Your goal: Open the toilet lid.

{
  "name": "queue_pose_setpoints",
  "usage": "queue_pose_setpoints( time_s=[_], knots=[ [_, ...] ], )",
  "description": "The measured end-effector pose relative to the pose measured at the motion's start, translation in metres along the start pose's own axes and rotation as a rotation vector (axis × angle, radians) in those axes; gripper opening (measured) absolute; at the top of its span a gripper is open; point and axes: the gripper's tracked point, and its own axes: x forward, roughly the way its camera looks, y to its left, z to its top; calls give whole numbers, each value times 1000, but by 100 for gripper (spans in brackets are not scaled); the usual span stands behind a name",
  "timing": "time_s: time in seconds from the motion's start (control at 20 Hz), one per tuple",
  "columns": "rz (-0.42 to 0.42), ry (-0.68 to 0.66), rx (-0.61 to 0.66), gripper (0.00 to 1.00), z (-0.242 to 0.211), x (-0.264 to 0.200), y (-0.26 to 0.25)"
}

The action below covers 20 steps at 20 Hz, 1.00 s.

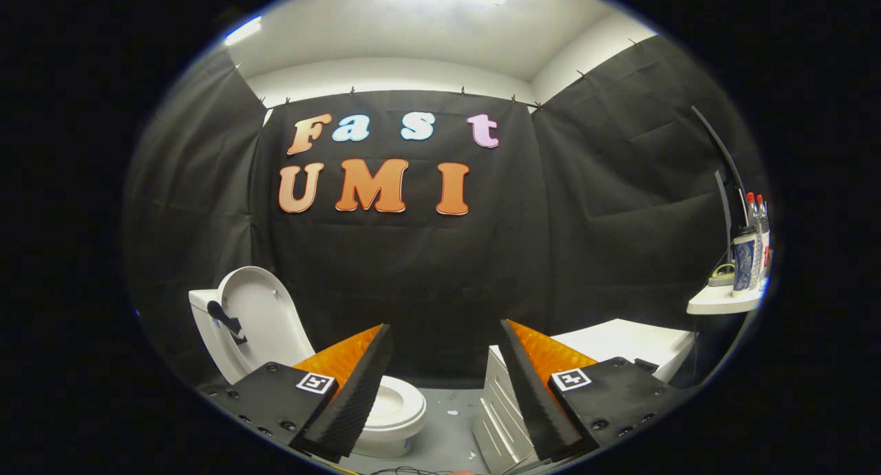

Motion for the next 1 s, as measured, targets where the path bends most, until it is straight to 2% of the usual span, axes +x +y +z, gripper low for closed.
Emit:
queue_pose_setpoints(
  time_s=[0.2,1.0],
  knots=[
    [-37,43,-1,99,-28,4,-15],
    [-36,58,5,99,-29,3,-16]
  ],
)
